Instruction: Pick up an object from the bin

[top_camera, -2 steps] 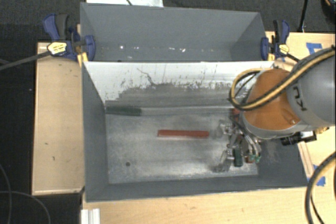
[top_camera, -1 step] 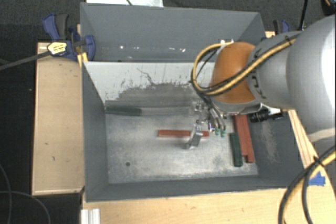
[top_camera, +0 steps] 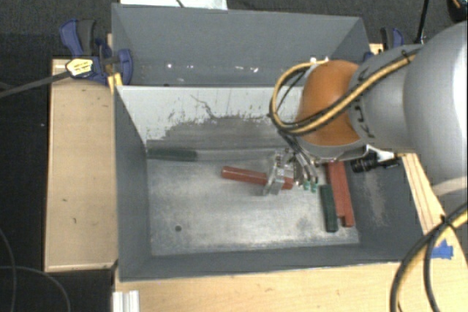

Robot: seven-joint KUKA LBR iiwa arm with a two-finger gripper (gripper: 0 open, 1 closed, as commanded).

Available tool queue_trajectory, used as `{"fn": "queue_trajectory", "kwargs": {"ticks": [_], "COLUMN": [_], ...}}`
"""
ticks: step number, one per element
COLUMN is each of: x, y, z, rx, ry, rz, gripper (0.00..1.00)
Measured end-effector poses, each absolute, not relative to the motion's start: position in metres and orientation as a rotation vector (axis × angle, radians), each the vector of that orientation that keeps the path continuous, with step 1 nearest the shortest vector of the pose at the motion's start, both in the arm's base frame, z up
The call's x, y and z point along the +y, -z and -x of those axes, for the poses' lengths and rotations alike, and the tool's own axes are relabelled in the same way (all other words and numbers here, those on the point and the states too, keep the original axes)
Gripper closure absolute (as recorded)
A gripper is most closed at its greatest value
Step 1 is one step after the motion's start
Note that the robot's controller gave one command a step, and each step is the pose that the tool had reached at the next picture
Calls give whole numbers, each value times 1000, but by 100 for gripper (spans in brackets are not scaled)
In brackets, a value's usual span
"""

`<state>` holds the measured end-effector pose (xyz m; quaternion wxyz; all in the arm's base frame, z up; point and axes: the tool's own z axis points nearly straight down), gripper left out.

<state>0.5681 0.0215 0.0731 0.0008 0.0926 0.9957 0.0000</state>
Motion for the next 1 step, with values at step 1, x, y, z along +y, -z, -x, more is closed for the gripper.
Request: {"fn": "queue_trajectory", "kwargs": {"ticks": [1], "x": [12], "y": [-215], "z": [-570], "rx": [3104], "ry": [-2], "rz": [-411], "gripper": [100]}}
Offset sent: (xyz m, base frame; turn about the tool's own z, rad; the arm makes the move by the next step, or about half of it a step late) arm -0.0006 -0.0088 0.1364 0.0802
